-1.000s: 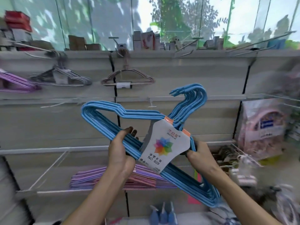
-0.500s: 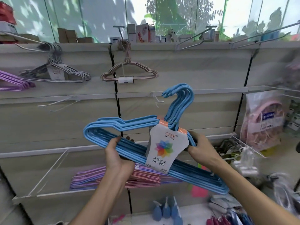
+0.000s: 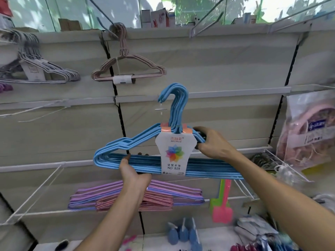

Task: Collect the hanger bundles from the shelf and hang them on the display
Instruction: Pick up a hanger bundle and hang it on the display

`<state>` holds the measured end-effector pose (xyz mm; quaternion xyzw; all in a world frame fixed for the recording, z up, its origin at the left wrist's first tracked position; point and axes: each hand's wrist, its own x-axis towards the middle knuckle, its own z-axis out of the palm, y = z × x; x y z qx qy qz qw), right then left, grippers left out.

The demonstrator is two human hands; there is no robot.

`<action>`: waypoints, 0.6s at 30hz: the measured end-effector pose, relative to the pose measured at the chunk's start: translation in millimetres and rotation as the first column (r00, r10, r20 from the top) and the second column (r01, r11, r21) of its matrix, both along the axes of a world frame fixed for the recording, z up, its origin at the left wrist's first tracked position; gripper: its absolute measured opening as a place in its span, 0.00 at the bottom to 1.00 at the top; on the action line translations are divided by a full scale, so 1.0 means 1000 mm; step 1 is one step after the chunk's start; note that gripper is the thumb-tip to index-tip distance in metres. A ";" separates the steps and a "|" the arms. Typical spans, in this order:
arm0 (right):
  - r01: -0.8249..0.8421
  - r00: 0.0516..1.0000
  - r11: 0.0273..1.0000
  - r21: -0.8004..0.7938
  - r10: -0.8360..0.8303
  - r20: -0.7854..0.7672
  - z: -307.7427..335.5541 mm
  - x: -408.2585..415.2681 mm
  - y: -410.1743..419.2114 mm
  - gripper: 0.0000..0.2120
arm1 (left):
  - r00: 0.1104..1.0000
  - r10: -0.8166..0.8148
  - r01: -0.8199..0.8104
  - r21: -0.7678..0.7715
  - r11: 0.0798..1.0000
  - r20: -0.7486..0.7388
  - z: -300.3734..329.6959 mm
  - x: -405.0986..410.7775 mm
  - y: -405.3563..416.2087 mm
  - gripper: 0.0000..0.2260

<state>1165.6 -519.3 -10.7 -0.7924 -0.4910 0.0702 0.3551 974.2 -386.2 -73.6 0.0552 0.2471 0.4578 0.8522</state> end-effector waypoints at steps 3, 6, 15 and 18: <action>-0.060 0.998 0.998 0.000 0.060 -0.002 -0.005 0.019 0.018 0.25 | 0.999 0.040 -0.040 -0.004 0.999 -0.013 -0.007 0.013 0.009 0.04; -0.099 0.995 0.995 -0.005 0.099 0.012 -0.008 0.032 0.036 0.29 | 0.997 0.067 -0.067 -0.003 0.998 -0.024 -0.013 0.023 0.018 0.05; -0.126 0.991 0.992 -0.027 0.127 0.042 -0.010 0.048 0.077 0.25 | 0.992 0.101 -0.104 -0.029 0.994 -0.074 -0.023 0.038 0.062 0.20; -0.101 0.993 0.995 -0.024 0.102 0.062 -0.014 0.055 0.092 0.26 | 0.993 0.094 -0.096 -0.030 0.995 -0.067 -0.022 0.047 0.078 0.13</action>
